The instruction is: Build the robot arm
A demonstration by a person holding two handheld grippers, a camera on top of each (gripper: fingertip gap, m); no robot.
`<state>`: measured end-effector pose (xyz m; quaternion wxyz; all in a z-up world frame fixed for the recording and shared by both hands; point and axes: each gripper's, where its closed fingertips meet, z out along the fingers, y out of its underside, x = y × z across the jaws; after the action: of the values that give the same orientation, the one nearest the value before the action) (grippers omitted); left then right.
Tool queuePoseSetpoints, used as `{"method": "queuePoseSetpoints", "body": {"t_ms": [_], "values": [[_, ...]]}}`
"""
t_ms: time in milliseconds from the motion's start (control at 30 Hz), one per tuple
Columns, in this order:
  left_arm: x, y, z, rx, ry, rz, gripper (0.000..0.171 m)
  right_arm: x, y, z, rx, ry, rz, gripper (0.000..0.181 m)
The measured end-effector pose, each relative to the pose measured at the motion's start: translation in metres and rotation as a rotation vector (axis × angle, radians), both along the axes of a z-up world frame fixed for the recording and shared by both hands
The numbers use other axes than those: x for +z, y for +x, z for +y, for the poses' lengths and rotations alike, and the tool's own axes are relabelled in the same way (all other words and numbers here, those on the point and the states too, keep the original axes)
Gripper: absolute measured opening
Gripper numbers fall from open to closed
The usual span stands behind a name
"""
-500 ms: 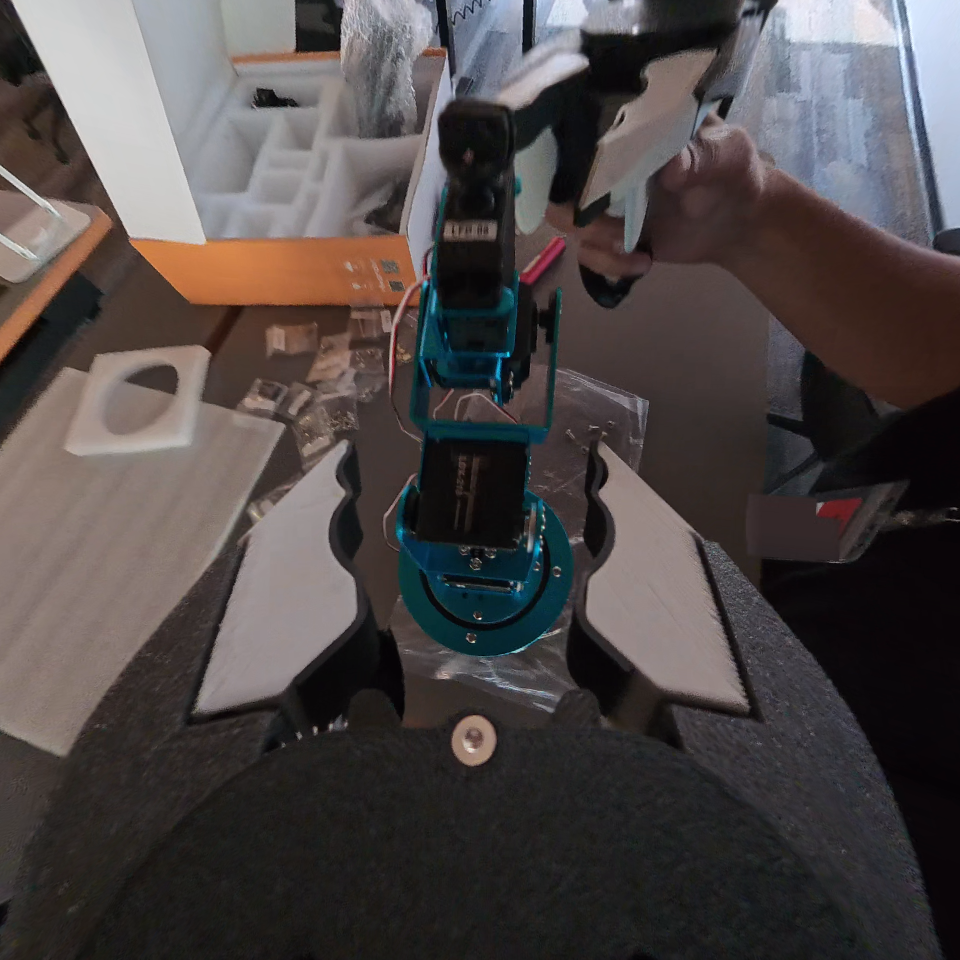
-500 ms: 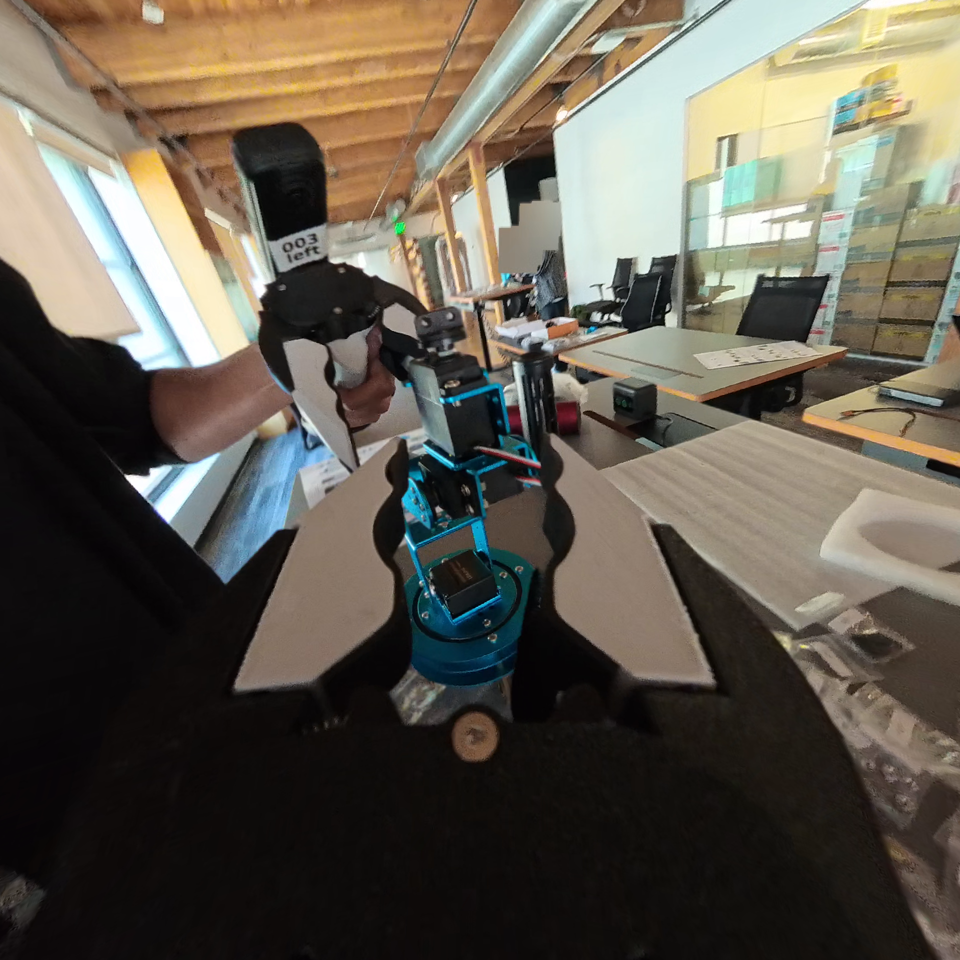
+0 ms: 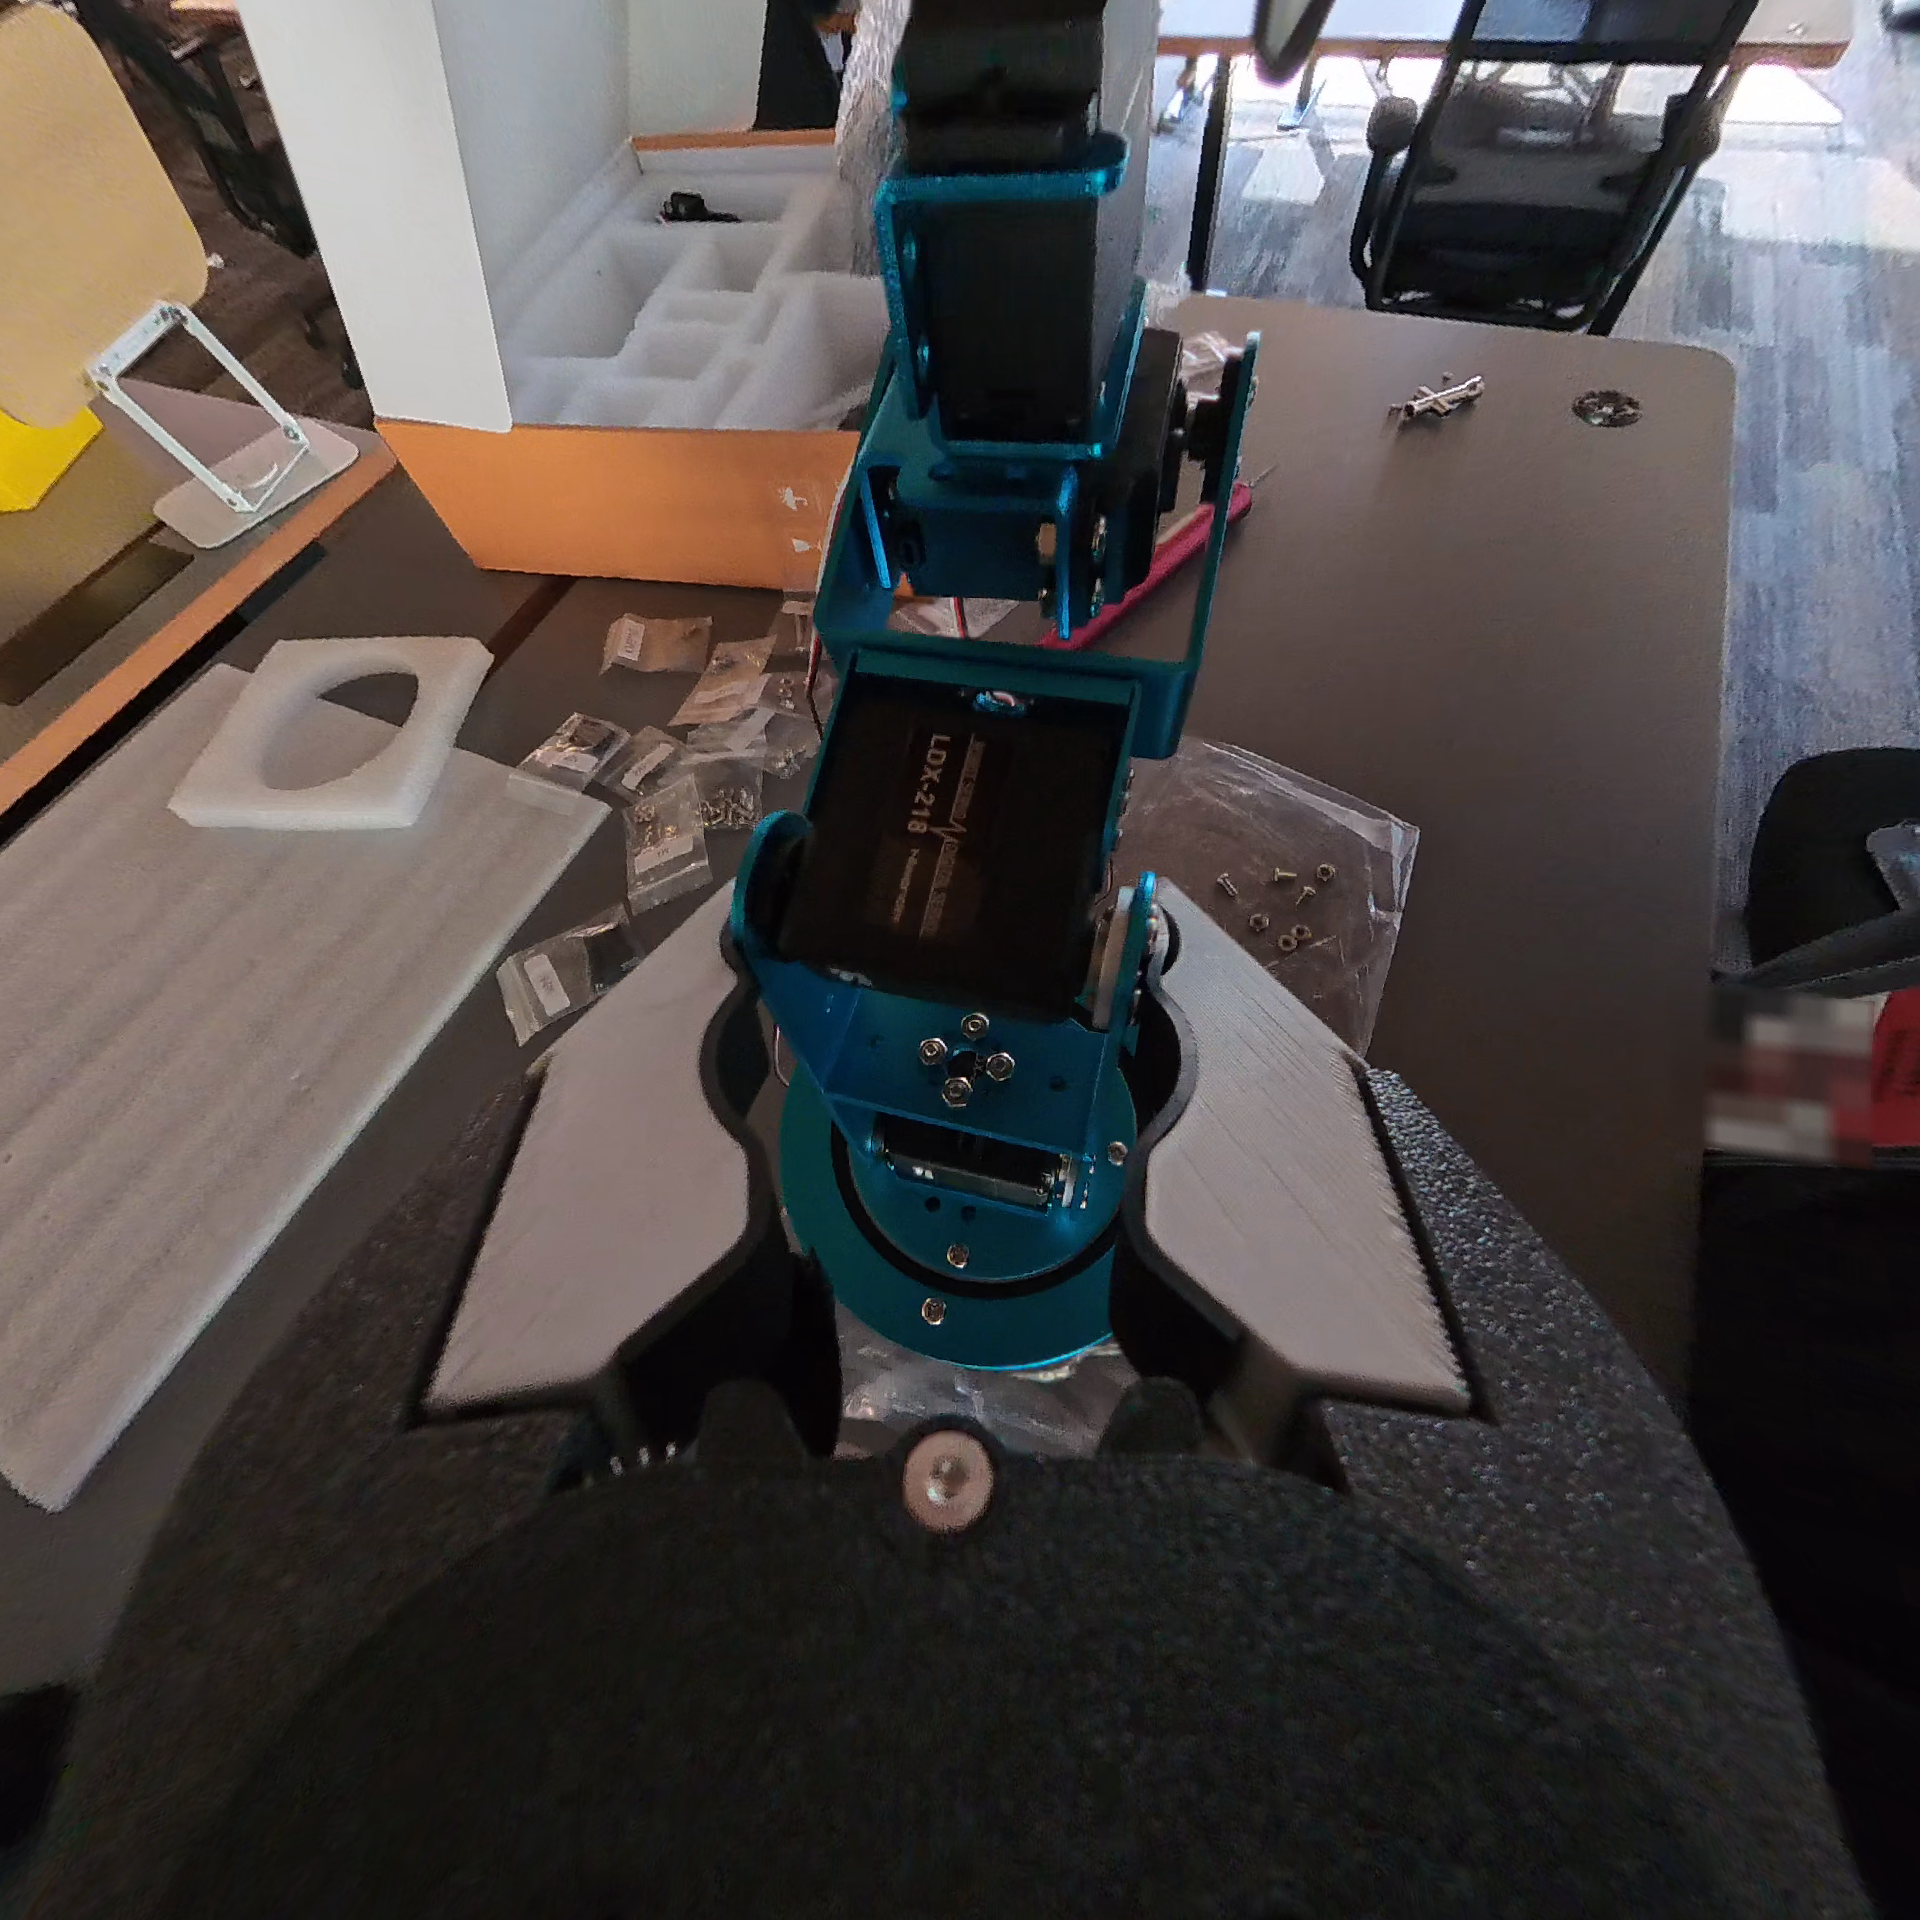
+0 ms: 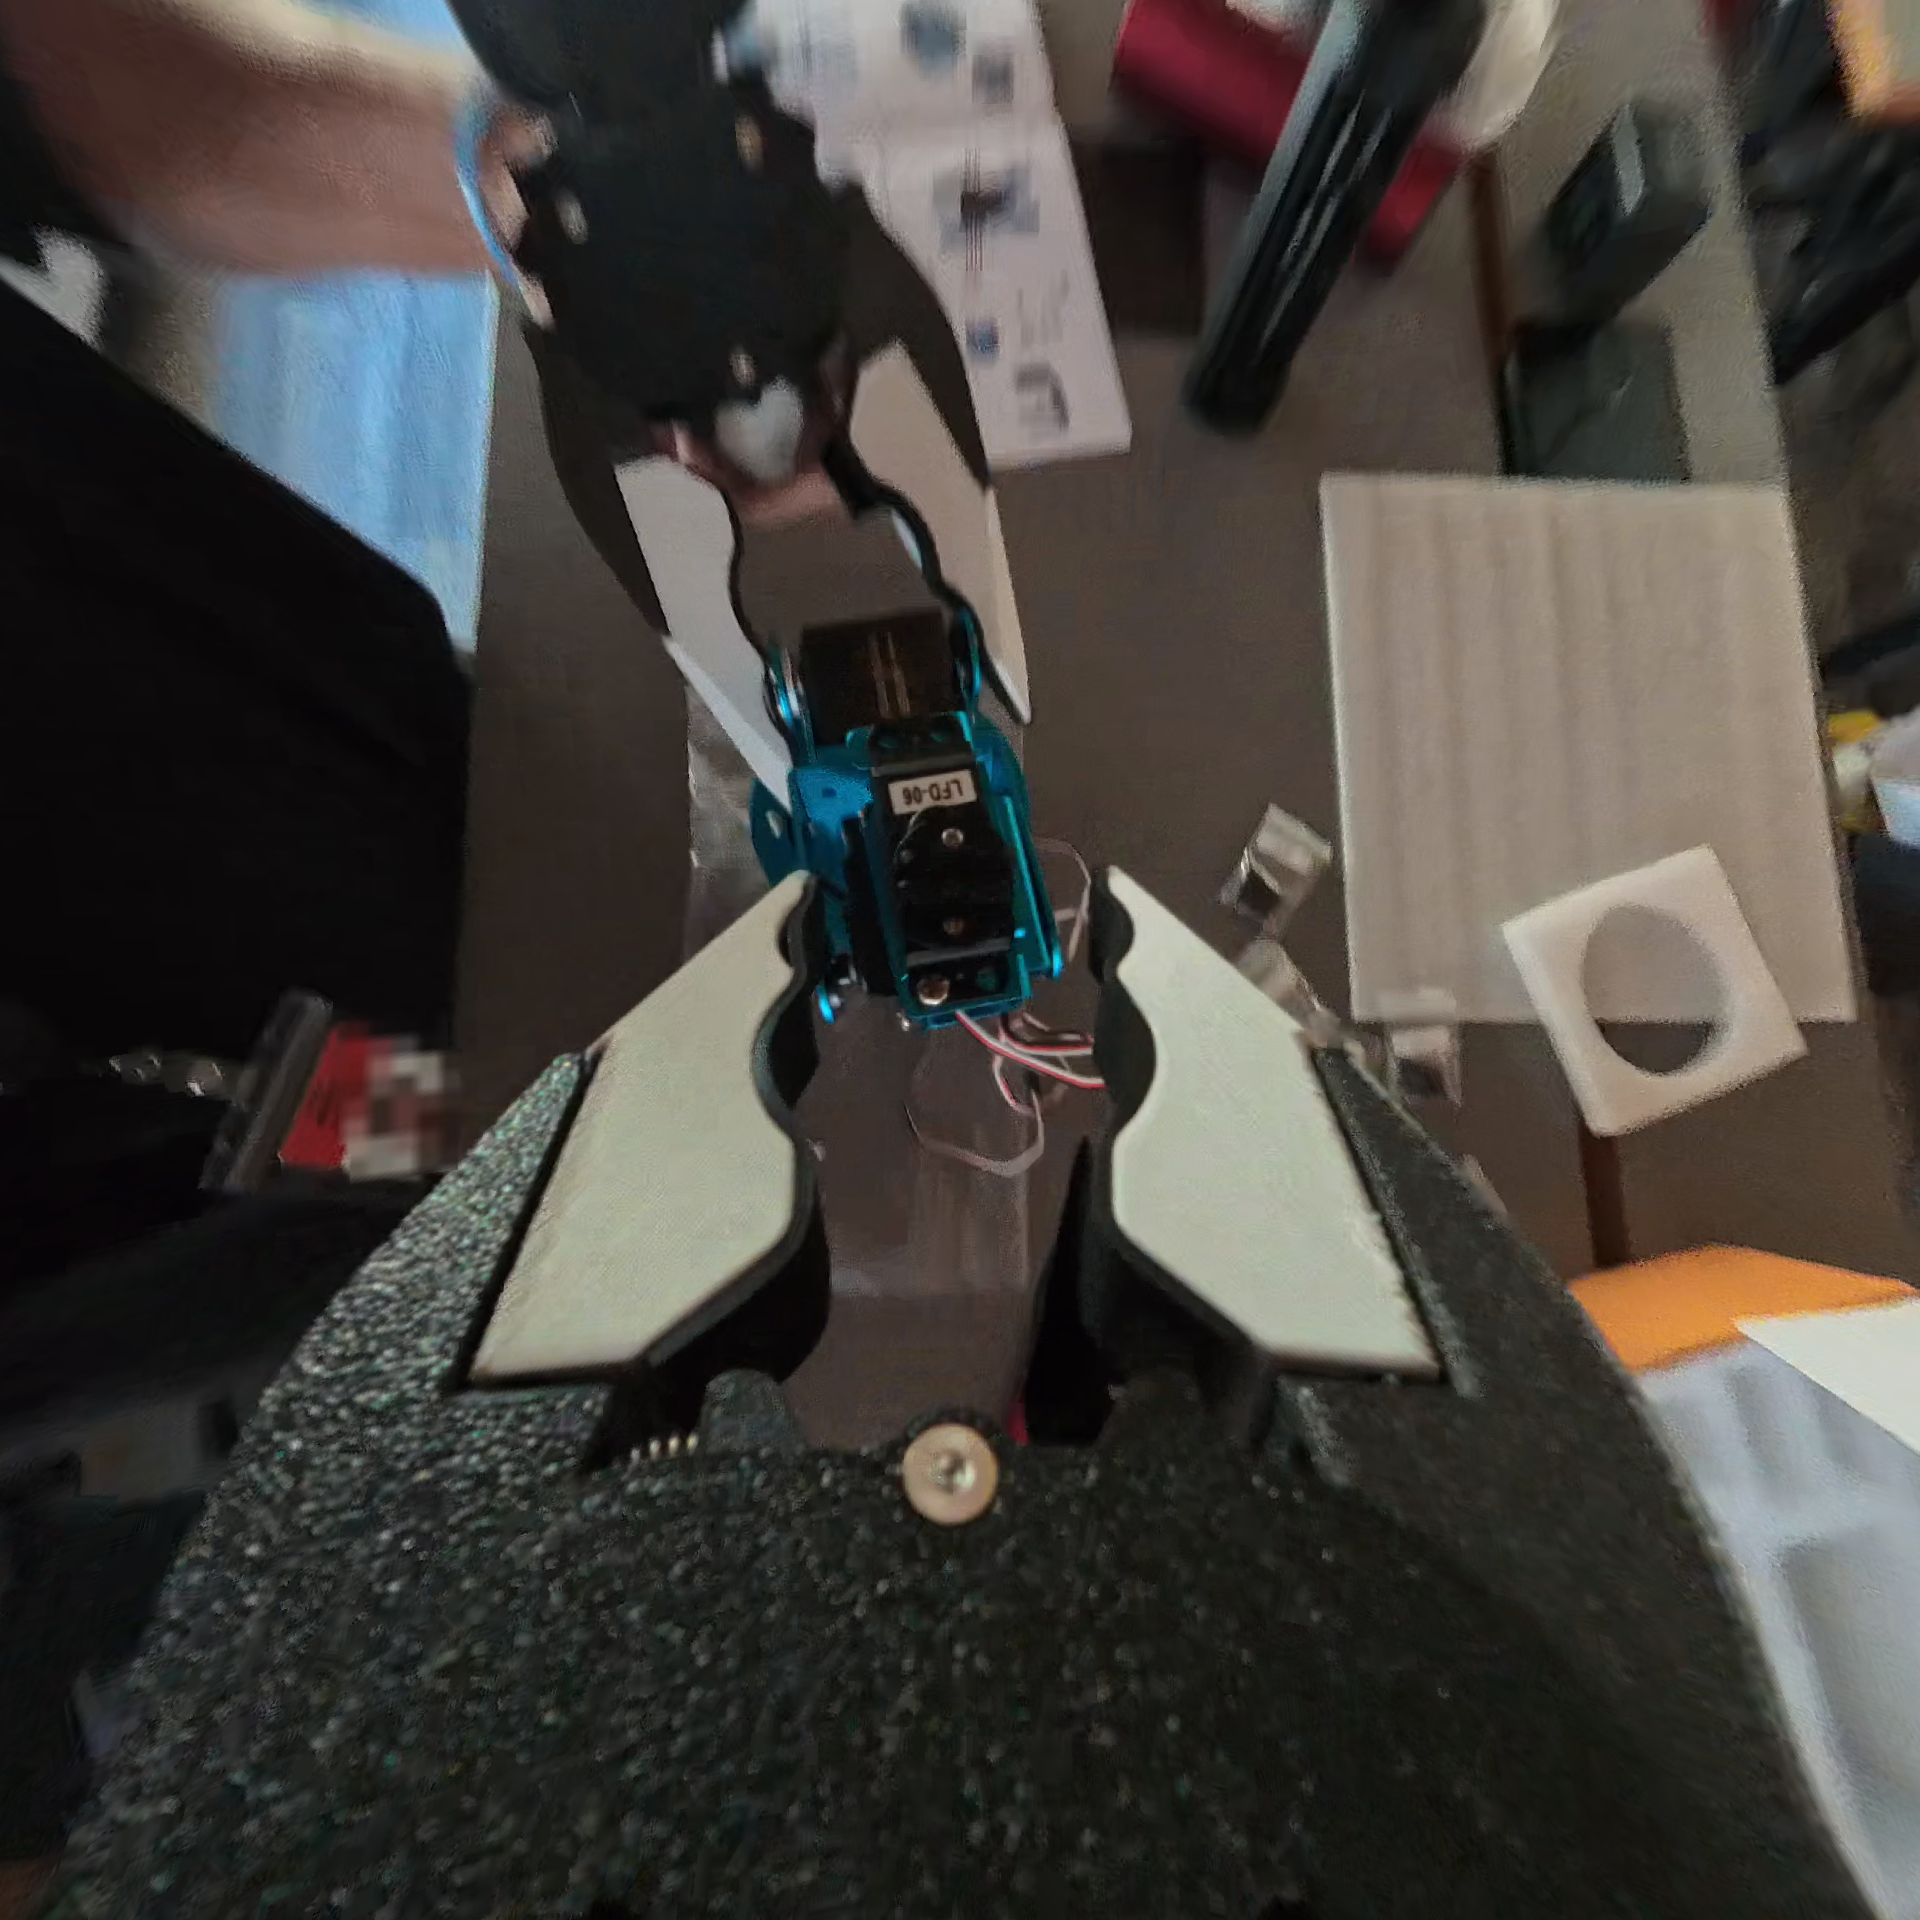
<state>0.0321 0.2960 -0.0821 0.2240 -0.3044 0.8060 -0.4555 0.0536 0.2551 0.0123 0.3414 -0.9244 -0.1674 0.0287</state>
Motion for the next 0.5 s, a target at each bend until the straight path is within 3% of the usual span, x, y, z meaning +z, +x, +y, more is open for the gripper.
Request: {"method": "queuePoseSetpoints", "body": {"t_ms": [200,267,500], "values": [[0.001,0.0,-0.001,-0.001,-0.033,-0.028,0.071,-0.021,-0.008,0.007,0.077,-0.301,-0.159,0.037],[0.001,0.0,-0.001,-0.003,-0.037,-0.035,0.07,-0.022,-0.004,0.008,0.08,-0.333,-0.195,0.027],[0.001,-0.002,-0.003,-0.03,-0.043,-0.054,0.07,-0.022,-0.006,0.001,0.089,-0.328,-0.082,0.024]]}}
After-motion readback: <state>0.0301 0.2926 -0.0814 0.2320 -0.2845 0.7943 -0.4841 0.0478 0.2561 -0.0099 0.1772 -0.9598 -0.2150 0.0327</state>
